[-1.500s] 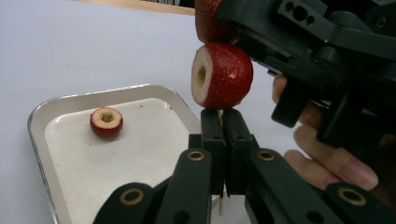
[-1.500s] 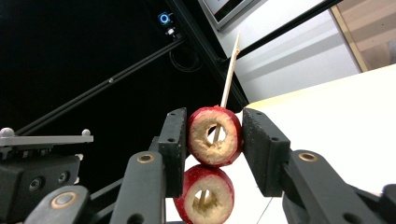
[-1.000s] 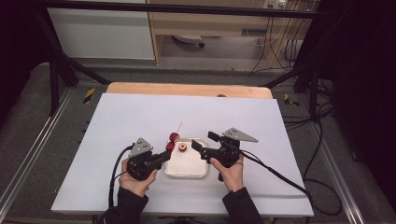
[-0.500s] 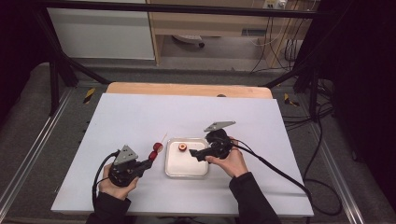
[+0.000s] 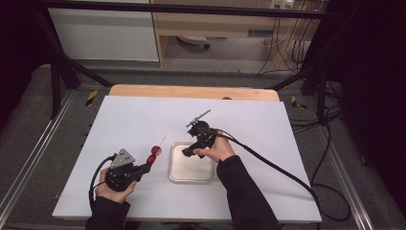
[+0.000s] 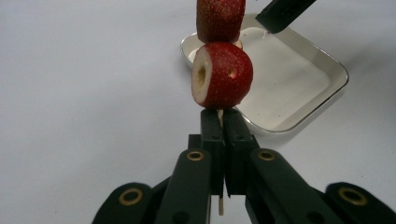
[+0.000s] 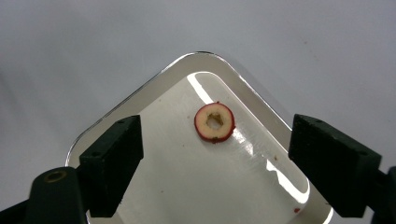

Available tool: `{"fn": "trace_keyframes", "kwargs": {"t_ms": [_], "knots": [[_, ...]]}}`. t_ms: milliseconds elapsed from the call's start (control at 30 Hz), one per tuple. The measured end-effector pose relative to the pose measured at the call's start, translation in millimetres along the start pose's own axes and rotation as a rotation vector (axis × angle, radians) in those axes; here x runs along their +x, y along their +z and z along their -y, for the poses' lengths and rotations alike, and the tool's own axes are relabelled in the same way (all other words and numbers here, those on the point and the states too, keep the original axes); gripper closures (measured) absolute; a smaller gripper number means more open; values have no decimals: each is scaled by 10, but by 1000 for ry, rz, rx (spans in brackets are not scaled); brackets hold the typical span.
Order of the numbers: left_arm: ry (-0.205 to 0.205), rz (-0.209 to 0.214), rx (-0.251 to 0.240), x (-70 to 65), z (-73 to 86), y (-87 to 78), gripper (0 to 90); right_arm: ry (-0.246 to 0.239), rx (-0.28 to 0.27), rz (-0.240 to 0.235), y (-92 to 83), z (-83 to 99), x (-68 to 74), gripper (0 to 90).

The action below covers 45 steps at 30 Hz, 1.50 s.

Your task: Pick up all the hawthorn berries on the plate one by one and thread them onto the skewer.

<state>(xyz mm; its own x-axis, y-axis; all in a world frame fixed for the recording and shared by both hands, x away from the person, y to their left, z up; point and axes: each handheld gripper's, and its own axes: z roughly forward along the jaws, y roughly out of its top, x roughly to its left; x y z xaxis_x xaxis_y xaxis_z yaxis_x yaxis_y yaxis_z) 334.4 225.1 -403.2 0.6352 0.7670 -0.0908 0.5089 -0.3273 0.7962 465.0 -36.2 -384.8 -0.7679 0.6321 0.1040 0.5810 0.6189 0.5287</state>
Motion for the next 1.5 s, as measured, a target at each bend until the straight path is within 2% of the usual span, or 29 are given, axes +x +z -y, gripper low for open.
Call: {"fn": "trace_keyframes", "kwargs": {"t_ms": [200,433,867,1067,1167,1300,1400,1500], "knots": [[-5,1,3,16,4,7,884,-36,125,-6,203,-132,-24,338],[-4,11,5,2,1,12,884,-54,190,-6,385,-196,-73,439],[-8,18,0,-2,-5,2,884,-51,242,-33,465,-246,-88,590],[-5,19,0,-8,-8,0,883,-34,255,-35,480,-238,-94,611],[0,17,-4,-13,-11,-7,884,-29,246,-37,439,-239,-85,612],[0,17,-11,-32,-17,-16,884,-13,181,-40,294,-235,-42,613],[1,19,-21,-54,-25,-24,883,37,98,-48,134,-206,16,613],[-2,20,-33,-79,-34,-38,883,84,-10,-76,-32,-126,45,613]]}}
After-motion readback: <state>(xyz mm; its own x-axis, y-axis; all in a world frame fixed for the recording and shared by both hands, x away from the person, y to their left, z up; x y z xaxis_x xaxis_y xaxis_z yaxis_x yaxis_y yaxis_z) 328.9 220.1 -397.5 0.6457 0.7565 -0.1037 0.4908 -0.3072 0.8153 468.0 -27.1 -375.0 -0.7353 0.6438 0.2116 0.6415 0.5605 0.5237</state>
